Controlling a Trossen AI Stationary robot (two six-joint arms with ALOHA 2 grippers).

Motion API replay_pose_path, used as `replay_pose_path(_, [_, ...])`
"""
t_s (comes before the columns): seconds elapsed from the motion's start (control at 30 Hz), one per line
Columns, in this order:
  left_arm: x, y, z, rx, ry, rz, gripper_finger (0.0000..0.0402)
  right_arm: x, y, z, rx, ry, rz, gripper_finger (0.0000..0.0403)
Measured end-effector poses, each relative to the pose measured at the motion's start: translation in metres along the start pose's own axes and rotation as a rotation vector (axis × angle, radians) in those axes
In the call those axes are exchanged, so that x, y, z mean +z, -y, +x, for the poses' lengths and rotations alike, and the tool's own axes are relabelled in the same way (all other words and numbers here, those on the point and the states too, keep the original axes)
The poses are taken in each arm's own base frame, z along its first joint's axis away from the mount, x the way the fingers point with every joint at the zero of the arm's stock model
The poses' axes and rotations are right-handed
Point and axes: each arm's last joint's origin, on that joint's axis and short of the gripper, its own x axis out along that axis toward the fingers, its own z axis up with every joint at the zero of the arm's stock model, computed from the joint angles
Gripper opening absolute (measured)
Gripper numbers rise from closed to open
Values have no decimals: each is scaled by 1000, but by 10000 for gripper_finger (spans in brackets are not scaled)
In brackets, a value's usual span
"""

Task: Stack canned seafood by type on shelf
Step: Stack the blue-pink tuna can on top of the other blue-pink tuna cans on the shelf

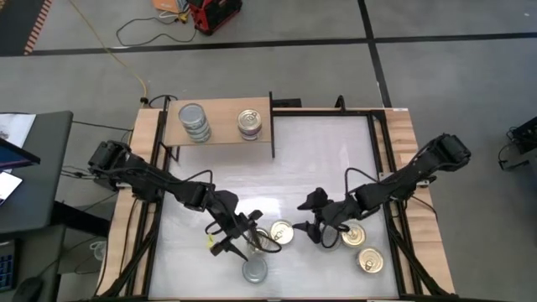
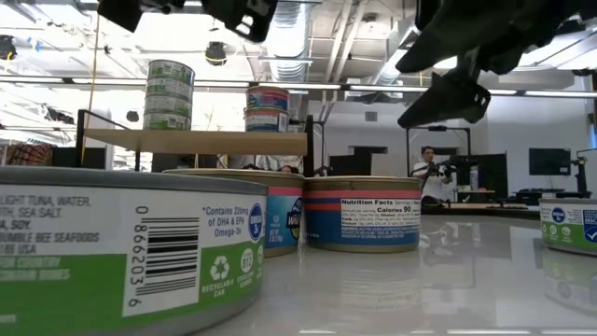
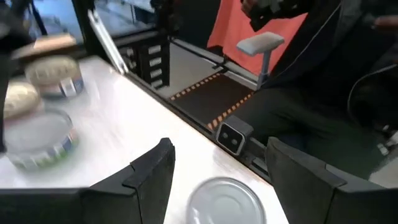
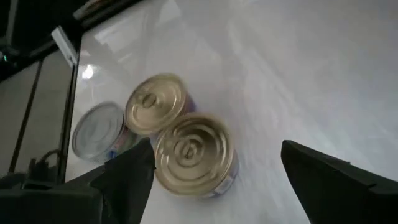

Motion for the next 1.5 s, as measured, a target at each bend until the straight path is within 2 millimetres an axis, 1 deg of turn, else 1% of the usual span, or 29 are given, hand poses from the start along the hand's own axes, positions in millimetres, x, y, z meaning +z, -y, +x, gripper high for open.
replay_pose_path(0.1, [-4, 4, 2, -13, -38, -88, 240, 4, -10, 4, 26, -43, -10, 355])
replay_pose_path(0.17, [-8, 11, 4, -16, -92, -140, 240, 5, -17, 6, 29, -87, -32, 349])
replay_pose_path(0.27, [-15, 19, 7, 10, -166, -182, 240, 0, -23, 13, 14, -186, -75, 338])
replay_pose_path(0.37, [-16, 21, 9, 93, -187, -193, 240, -3, -27, 20, 14, -258, -110, 328])
replay_pose_path(0.53, [-16, 18, 9, 236, -192, -188, 240, -1, -21, 31, -74, -339, -163, 317])
replay_pose_path(0.7, [-15, 20, 10, 274, -185, -181, 240, -3, -32, 35, -107, -319, -259, 312])
replay_pose_path(0.77, [-17, 19, 9, 322, -203, -185, 240, 1, -30, 38, -141, -301, -240, 311])
replay_pose_path(0.87, [-20, 16, 7, 430, -226, -216, 240, 9, -19, 43, -170, -295, -195, 309])
replay_pose_path(1.0, [-25, 14, 4, 557, -264, -269, 240, 21, -6, 50, -125, -343, -99, 300])
replay_pose_path(1.1, [-27, 16, -2, 613, -321, -289, 240, 23, 1, 55, -122, -359, -72, 288])
replay_pose_path(1.2, [-20, 23, -10, 613, -338, -272, 240, 21, 4, 62, -113, -383, -60, 276])
replay_pose_path(1.3, [-4, 35, -19, 566, -301, -187, 240, 17, 4, 68, -80, -404, -52, 265])
replay_pose_path(1.4, [10, 47, -27, 466, -256, -96, 240, 13, 7, 75, -76, -430, -45, 247])
replay_pose_path(1.5, [20, 52, -30, 358, -196, -43, 240, 13, 9, 77, -82, -432, -36, 222])
